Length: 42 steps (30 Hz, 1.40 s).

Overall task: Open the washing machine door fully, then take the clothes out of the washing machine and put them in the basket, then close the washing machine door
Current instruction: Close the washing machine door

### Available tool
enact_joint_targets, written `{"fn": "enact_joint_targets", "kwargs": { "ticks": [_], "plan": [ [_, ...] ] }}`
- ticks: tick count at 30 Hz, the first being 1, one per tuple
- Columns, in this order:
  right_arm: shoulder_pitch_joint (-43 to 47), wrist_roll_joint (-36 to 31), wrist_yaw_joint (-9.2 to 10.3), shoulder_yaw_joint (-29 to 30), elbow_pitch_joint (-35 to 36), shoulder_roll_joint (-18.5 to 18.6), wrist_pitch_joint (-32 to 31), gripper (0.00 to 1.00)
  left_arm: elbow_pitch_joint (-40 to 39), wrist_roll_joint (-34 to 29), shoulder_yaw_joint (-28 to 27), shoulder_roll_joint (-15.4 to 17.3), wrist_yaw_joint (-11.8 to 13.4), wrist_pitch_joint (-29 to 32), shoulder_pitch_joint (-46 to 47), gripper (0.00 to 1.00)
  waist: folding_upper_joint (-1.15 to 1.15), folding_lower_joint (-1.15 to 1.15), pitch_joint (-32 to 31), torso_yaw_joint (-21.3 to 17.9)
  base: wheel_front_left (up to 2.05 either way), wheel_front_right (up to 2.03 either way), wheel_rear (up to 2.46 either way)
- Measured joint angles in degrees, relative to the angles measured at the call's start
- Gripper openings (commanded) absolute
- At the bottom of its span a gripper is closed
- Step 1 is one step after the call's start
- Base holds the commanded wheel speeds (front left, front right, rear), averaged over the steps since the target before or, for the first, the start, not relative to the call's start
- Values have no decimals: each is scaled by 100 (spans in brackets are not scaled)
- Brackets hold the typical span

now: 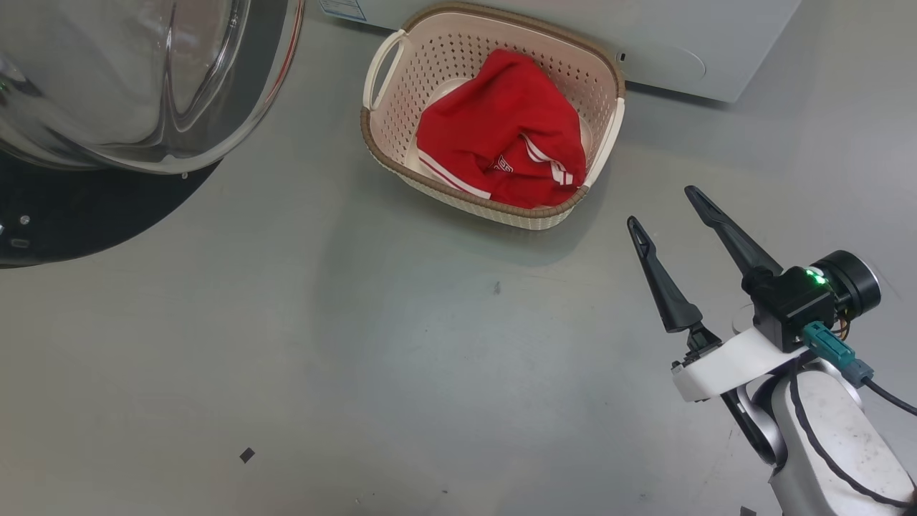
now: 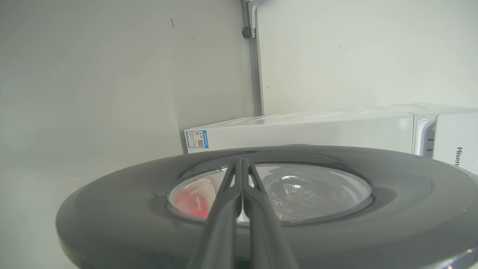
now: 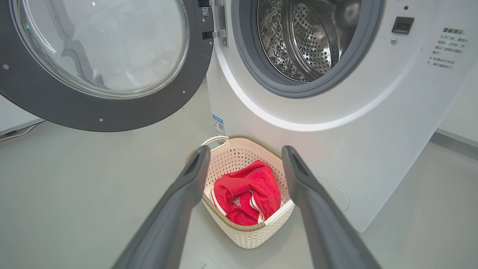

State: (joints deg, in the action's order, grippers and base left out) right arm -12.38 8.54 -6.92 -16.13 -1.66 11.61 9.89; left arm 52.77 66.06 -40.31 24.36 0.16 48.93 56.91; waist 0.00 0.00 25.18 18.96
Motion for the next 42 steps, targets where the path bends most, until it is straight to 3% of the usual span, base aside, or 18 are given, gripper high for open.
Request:
{"fn": "enact_joint_targets", "kwargs": {
  "ticks": [7,13,24,42],
  "plan": [
    [1,56,1,29,-58,-3,11,100,62,101,86,-77,-57,413,-71,0,0,0,-53,68,0,0,0],
    [2,107,1,29,-126,-36,64,100,64,154,155,-153,-255,778,-244,0,0,0,-159,120,0,0,0],
    [3,164,1,18,-216,-110,152,100,-43,453,338,-680,-578,1533,-398,0,0,0,-393,217,0,0,0],
    [121,247,27,-34,-326,-230,203,100,-566,929,331,-1333,-703,2153,-1001,0,0,0,-720,279,0,0,0]
  ]
}}
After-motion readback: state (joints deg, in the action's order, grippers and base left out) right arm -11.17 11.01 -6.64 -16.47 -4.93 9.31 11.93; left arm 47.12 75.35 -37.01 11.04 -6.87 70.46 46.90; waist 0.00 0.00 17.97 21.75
